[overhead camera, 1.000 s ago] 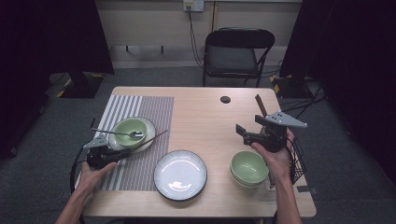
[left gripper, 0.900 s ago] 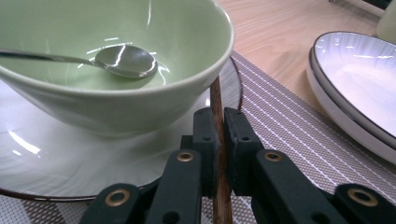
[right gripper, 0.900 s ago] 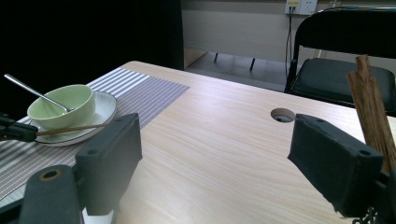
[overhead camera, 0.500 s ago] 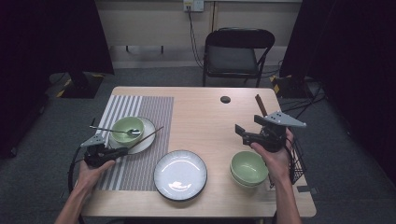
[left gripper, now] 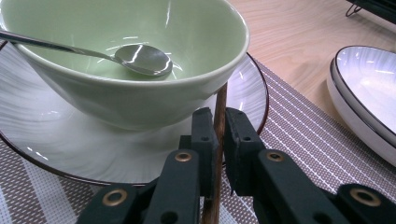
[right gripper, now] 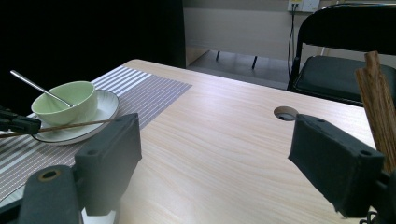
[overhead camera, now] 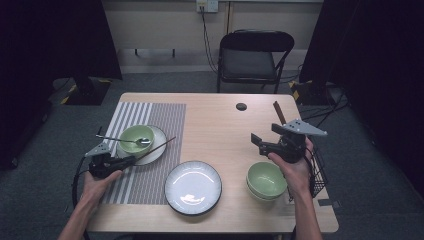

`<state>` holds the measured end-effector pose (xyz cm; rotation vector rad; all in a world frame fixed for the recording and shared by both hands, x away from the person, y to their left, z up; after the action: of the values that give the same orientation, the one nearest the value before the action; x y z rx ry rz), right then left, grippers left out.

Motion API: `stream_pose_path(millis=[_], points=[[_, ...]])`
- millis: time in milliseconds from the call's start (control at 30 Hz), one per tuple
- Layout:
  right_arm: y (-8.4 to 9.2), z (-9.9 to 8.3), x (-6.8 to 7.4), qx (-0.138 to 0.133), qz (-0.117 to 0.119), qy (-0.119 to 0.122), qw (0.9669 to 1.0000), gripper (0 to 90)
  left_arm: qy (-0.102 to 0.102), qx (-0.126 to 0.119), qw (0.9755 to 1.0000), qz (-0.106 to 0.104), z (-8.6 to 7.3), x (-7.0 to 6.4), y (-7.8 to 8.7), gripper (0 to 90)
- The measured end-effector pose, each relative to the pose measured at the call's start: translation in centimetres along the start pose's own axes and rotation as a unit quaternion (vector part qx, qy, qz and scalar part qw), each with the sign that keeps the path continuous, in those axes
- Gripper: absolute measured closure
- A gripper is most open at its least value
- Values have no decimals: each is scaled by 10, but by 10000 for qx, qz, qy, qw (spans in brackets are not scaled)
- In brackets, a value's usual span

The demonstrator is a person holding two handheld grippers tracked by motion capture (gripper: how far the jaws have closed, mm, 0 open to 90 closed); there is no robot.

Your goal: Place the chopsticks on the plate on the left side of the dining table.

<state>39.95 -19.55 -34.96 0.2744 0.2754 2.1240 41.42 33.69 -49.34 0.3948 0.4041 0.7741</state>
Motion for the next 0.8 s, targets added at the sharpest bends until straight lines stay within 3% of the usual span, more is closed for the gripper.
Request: stream_pose_path(millis=[167,500,800], points=[[-1,0,0,7,1,-1,10000,156,67,-20,10000,9,1,0,-2,832],[-1,0,0,15,-3,-23,10000,156,-15,3,10000,15,3,-2,-6,833],[0,-1,-3,22,-24,-65,10000,155,34,-31,10000,-54,3,-3,-4,789]])
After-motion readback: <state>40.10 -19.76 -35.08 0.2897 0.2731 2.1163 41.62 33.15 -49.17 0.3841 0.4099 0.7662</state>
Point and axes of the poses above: each handheld gripper's, and its own axes: y roughly backward along the jaws, z roughly out of its top, x roughly to its left, the point moved 2 cm from there along -y, roughly forward along the jaws, and after that the axes turned 2 degrees about -x, right-handed, at the moved point
